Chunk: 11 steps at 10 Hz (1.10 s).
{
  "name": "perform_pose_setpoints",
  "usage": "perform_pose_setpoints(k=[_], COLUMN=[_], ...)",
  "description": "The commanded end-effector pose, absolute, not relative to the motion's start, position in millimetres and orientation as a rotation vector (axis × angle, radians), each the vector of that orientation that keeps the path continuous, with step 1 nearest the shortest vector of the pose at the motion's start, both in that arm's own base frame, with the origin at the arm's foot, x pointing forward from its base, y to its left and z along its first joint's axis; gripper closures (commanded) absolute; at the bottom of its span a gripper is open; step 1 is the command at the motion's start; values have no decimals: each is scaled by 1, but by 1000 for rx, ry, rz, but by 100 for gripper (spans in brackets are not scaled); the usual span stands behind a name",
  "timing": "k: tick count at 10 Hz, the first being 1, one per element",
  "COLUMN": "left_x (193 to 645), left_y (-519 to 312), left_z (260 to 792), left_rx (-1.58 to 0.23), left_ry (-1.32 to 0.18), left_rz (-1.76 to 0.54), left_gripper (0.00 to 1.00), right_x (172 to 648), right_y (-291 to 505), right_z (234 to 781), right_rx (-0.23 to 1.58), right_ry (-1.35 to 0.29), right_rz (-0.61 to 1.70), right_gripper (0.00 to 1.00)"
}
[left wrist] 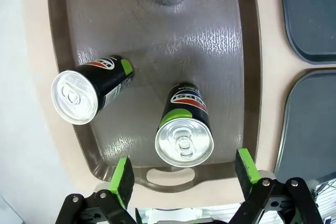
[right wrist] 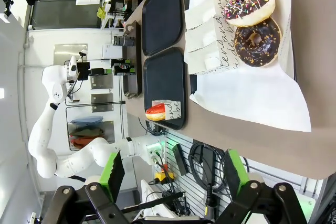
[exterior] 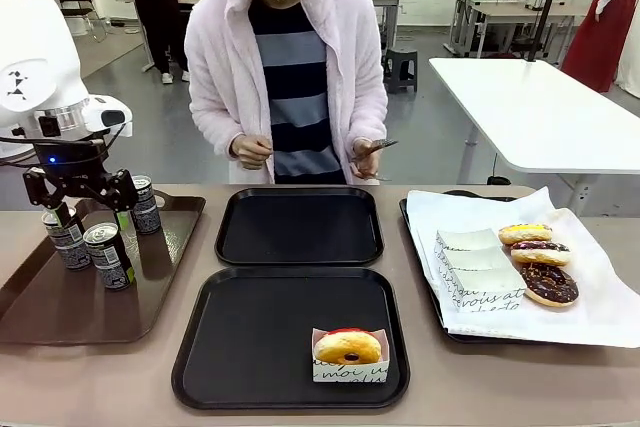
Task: Set up donuts and drinks on trays.
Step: Pick up one Pepsi coke and place it on the Flat Tray.
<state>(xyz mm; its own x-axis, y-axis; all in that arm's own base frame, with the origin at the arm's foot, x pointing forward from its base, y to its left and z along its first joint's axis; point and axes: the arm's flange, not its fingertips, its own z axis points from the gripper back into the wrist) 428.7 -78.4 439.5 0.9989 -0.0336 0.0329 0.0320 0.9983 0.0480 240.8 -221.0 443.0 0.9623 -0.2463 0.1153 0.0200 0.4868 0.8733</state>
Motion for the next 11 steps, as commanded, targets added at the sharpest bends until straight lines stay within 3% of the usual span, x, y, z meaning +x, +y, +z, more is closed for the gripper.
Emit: perform_pose_setpoints(k=[1,9,10,11], left_x=[431,445,444,444], left_y=[-74,-62,-63,-62], left_z=[430,387,387,389], left_rx=[13,-29,-20,-20], left_ry=[-42,-16,-10,17], left_rz=[-39,-10,-22,-3], left_gripper=[0,0,59,59], right_x=[242,242,242,242], right_y=[-222,-222,-222,-222], right_z=[442,442,442,442], right_rx=[1073,1073,1073,1073], right_ry=[-257,-257,-257,-257], right_rz=[-152,-152,-152,-152], right_gripper=[0,0,0,0])
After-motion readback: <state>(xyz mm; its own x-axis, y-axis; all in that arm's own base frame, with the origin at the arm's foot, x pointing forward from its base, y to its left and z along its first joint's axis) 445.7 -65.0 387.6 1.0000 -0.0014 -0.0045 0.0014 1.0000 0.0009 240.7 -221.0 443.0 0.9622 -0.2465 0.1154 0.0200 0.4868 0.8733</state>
